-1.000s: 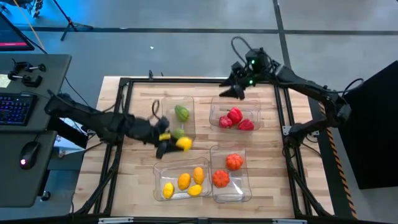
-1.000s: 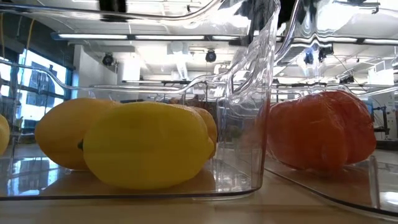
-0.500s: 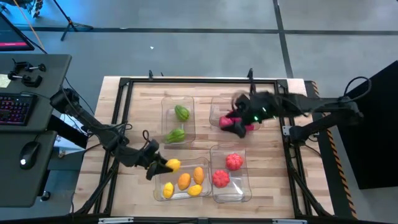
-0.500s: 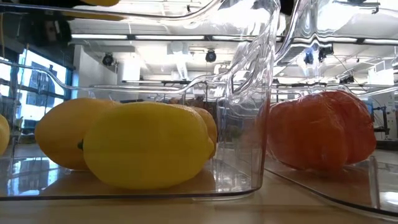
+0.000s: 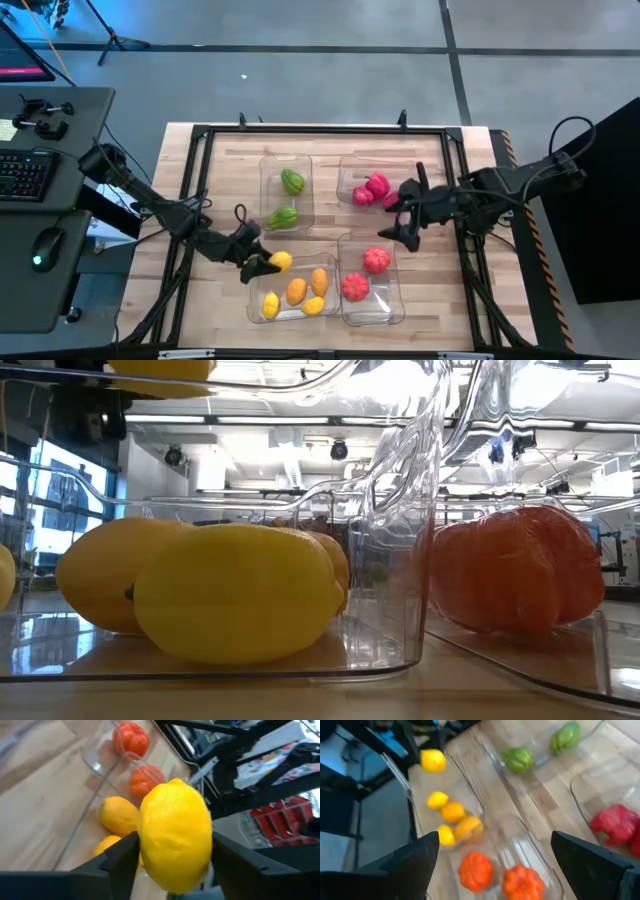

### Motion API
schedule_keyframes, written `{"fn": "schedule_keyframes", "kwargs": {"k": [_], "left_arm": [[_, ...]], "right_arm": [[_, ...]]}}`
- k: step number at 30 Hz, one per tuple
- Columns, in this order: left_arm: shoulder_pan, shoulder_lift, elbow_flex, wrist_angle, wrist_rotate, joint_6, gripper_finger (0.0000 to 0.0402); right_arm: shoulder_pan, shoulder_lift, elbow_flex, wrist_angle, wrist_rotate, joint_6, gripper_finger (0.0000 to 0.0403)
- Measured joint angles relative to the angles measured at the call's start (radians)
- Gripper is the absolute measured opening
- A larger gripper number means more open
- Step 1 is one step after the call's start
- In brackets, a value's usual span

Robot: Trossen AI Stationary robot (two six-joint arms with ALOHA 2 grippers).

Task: Sort produce into baskets
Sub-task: Put the yellow lemon into the bottom left transparent bin, then return to Home Position

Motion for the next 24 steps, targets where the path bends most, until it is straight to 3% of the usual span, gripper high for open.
{"fn": "schedule_keyframes", "kwargs": {"k": [8,15,21,24], "left_arm": [[0.012,0.029,0.061,0.053,0.07,-0.024,0.0331],[0.018,0.158,0.244,0.035,0.042,0.138,0.0352],[0.095,0.151,0.471,-0.27,0.037,0.402,0.0351],[0.135,0.093,0.575,-0.442,-0.066,0.58,0.0351]], "right_arm": [[0.089,-0.011,0.0,-0.146,0.117,0.063,0.0376],[0.131,-0.097,0.0,-0.159,0.223,0.085,0.0376],[0.165,-0.218,0.0,-0.203,0.343,0.111,0.0376],[0.176,-0.27,0.0,-0.24,0.35,0.062,0.0376]]}}
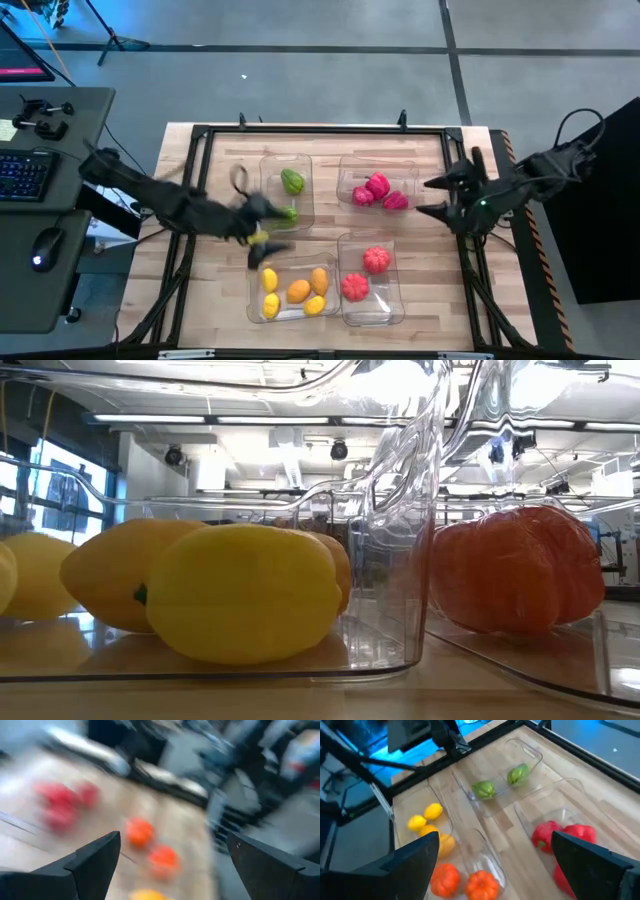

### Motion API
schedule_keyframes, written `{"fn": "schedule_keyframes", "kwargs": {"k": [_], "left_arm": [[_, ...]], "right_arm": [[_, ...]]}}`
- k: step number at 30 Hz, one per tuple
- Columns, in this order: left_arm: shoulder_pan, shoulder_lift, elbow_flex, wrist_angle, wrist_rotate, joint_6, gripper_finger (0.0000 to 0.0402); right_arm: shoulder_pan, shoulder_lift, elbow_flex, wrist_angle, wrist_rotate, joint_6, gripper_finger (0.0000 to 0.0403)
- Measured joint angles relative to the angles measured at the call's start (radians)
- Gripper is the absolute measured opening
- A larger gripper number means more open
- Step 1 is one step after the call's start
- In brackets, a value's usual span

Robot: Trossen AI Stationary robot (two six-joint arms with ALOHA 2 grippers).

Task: Sort produce into baskets
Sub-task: Return to Home Position

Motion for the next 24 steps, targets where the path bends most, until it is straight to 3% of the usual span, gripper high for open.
{"fn": "schedule_keyframes", "kwargs": {"k": [4,9,13,18,24], "left_arm": [[0.055,-0.103,0.01,-0.025,-0.249,0.148,0.0351],[0.114,-0.286,-0.145,0.032,-0.279,0.184,0.0351],[0.154,-0.43,-0.395,0.262,-0.23,0.195,0.0351],[0.236,-0.555,-0.719,0.587,-0.08,0.176,0.0351],[0.332,-0.679,-0.961,0.779,0.022,0.136,0.0351]], "right_arm": [[0.002,-0.052,0.0,-0.088,-0.067,-0.059,0.0376],[0.002,-0.078,0.0,-0.07,-0.139,0.082,0.0376],[0.002,-0.075,0.0,-0.052,-0.143,0.057,0.0376],[0.002,-0.063,0.0,-0.028,-0.032,0.048,0.0376],[0.001,-0.061,0.0,0.033,0.013,0.072,0.0376]]}}
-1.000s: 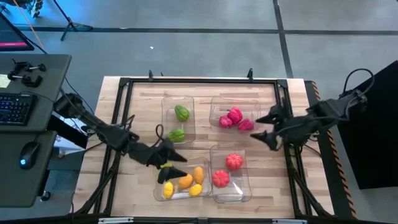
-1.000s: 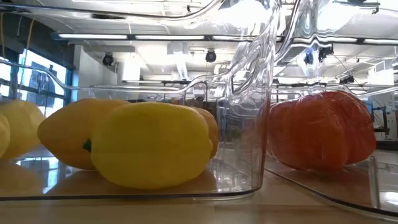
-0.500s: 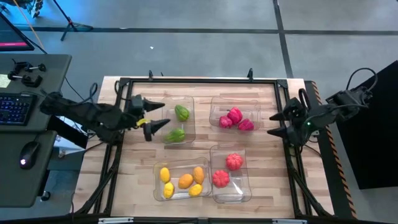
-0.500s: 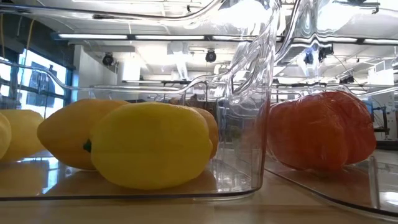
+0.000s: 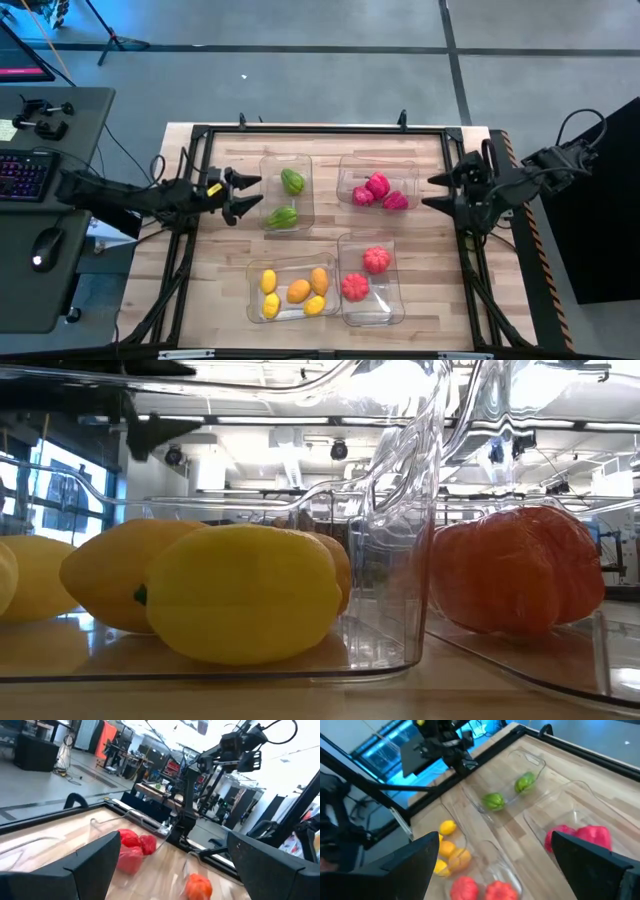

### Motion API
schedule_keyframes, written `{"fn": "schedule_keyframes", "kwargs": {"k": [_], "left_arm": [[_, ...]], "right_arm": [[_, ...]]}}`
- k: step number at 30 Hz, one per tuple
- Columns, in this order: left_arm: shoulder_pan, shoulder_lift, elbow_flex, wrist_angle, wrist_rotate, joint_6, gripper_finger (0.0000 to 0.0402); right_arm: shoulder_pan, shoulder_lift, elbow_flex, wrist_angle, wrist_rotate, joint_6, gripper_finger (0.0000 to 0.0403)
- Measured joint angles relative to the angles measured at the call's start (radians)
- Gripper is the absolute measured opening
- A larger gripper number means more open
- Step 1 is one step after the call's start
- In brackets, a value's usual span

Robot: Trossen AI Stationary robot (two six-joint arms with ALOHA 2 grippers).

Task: Sort produce into baskets
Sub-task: Return to Home Position

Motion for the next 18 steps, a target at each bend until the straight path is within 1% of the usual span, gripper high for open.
{"fn": "schedule_keyframes", "kwargs": {"k": [3,9,11,14,16,18], "left_arm": [[0.026,-0.073,-0.07,-0.002,0.007,-0.011,0.0351],[0.049,-0.206,-0.201,0.0,0.024,-0.087,0.0351],[0.05,-0.239,-0.204,-0.084,0.022,-0.122,0.0351],[0.049,-0.266,-0.204,-0.137,0.021,-0.13,0.0351],[0.049,-0.271,-0.202,-0.143,0.02,-0.13,0.0351],[0.049,-0.27,-0.202,-0.154,0.02,-0.13,0.0351]], "right_arm": [[0.0,0.01,0.0,0.034,0.0,0.0,0.0376],[0.0,0.063,0.0,0.052,-0.018,0.005,0.0376],[0.0,0.084,0.0,0.052,-0.019,0.016,0.0376],[0.0,0.1,0.0,0.053,-0.019,0.038,0.0376],[0.0,0.091,-0.036,0.109,-0.02,0.054,0.0376],[0.0,0.055,-0.122,0.219,-0.043,0.059,0.0376]]}}
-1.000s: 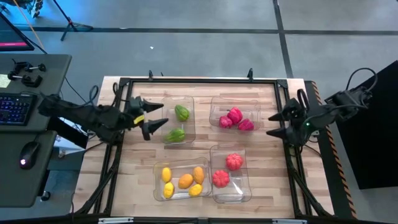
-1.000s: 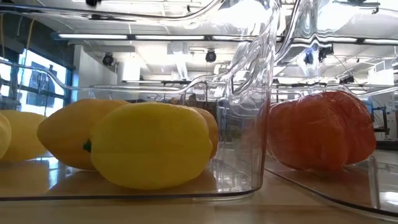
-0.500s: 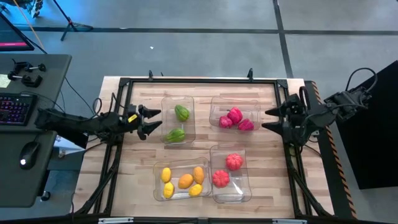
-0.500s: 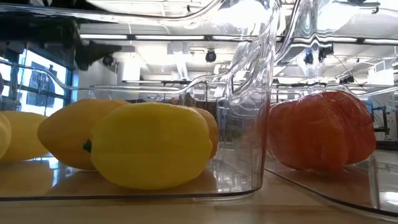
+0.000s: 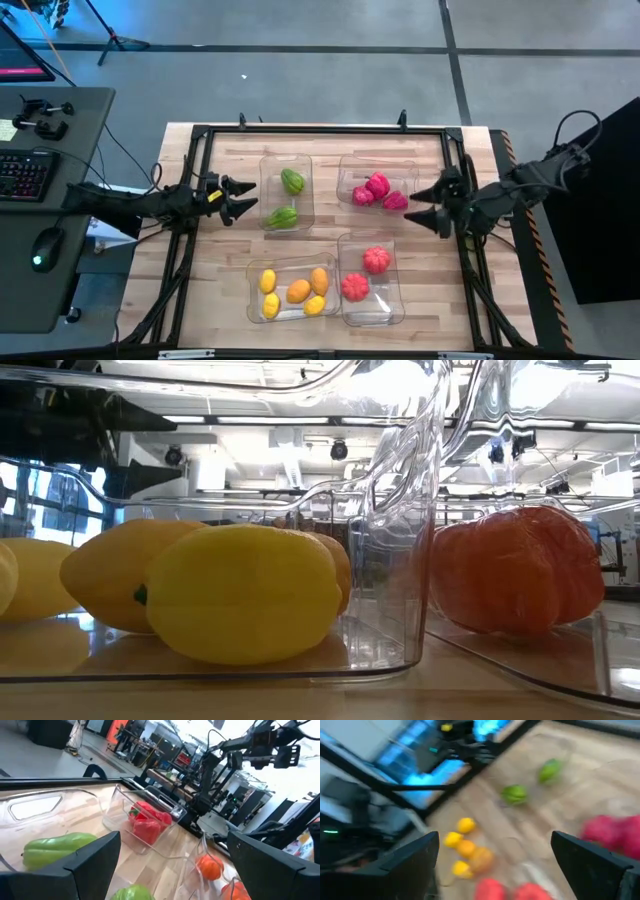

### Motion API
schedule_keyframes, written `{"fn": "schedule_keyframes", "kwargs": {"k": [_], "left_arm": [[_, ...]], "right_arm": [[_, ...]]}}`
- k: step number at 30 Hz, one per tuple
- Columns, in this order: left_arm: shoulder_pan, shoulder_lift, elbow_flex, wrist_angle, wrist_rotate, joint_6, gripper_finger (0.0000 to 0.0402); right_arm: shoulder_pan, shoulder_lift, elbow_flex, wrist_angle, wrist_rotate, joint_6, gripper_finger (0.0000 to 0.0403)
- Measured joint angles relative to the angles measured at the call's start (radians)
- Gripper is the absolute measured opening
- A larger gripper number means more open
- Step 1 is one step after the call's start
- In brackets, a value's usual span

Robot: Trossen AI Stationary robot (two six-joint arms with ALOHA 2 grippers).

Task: Sort produce into baskets
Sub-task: Return to Home Position

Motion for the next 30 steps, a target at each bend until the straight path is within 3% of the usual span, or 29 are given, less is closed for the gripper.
{"fn": "schedule_keyframes", "kwargs": {"k": [7,10,19,26,30], "left_arm": [[0.0,0.0,0.0,0.0,0.041,-0.016,0.0351],[0.0,0.0,0.0,-0.003,0.043,-0.017,0.0351],[0.0,0.0,0.0,-0.016,0.039,-0.006,0.0351],[0.0,0.0,0.0,-0.016,0.039,-0.006,0.0351],[0.0,0.0,0.0,-0.018,0.038,-0.006,0.0351]], "right_arm": [[-0.062,-0.182,-0.461,0.655,-0.127,-0.149,0.0376],[-0.144,-0.272,-0.604,0.816,-0.192,-0.243,0.0376],[-0.324,-0.618,-0.859,0.918,-0.396,-0.456,0.0376],[-0.341,-0.856,-1.034,0.919,-0.403,-0.539,0.0376],[-0.341,-0.864,-1.097,0.971,-0.426,-0.584,0.0376]]}}
